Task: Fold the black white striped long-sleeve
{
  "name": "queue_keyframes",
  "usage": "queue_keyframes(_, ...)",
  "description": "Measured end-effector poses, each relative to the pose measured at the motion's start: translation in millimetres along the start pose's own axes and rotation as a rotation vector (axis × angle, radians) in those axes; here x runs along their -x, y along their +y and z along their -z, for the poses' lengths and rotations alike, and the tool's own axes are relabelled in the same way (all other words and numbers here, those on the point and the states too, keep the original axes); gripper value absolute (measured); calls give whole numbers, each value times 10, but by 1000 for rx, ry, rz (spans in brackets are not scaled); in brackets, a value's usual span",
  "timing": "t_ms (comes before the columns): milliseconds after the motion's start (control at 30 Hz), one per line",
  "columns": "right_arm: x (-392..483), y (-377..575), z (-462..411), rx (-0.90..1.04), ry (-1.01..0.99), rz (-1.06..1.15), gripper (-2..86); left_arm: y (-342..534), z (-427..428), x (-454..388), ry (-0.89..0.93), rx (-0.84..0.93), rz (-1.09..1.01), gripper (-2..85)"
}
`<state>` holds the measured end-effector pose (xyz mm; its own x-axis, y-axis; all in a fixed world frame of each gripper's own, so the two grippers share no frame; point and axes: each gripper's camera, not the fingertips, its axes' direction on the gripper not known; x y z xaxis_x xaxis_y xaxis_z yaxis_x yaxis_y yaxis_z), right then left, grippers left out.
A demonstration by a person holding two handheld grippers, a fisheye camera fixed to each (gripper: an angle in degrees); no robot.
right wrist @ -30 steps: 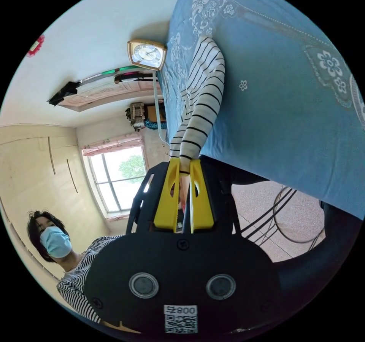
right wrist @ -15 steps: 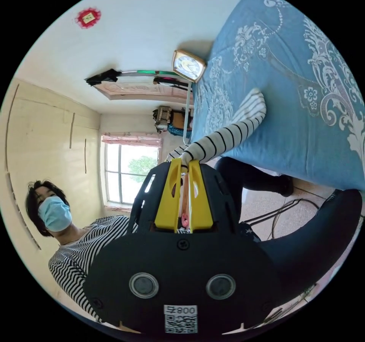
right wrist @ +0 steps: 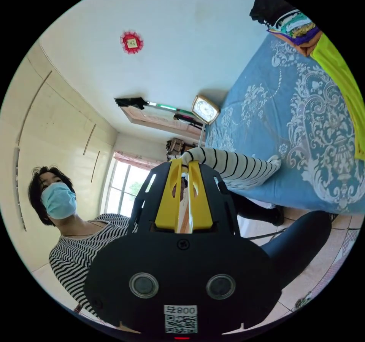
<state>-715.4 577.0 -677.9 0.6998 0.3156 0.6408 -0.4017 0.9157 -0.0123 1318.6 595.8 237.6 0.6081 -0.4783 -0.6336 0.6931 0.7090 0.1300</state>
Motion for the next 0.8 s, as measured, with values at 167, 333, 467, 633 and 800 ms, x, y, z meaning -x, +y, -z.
queue_keyframes(167, -854, -803, 560, -67, 28, 48, 19, -1542, -992, -402, -8, 53, -26, 20)
queue_keyframes(333, -1200, -2412, 1176, -130, 46, 231, 20, -3223, -2126, -1145, 37, 72, -185, 20)
queue_keyframes(467, -1151, -3313, 1679, -175, 103, 379, 21, -4462, -3221, -1964, 65, 116, -392, 20)
queue_keyframes(633, -1860, -3829, 2486, -238, 289, 420, 22, -5323, -4340, -2195, -21, 209, -485, 19)
queue_keyframes(800, -3742, -3761, 3055, -246, 431, 170, 23, -5706, -5167, -1353, -123, 284, -286, 18)
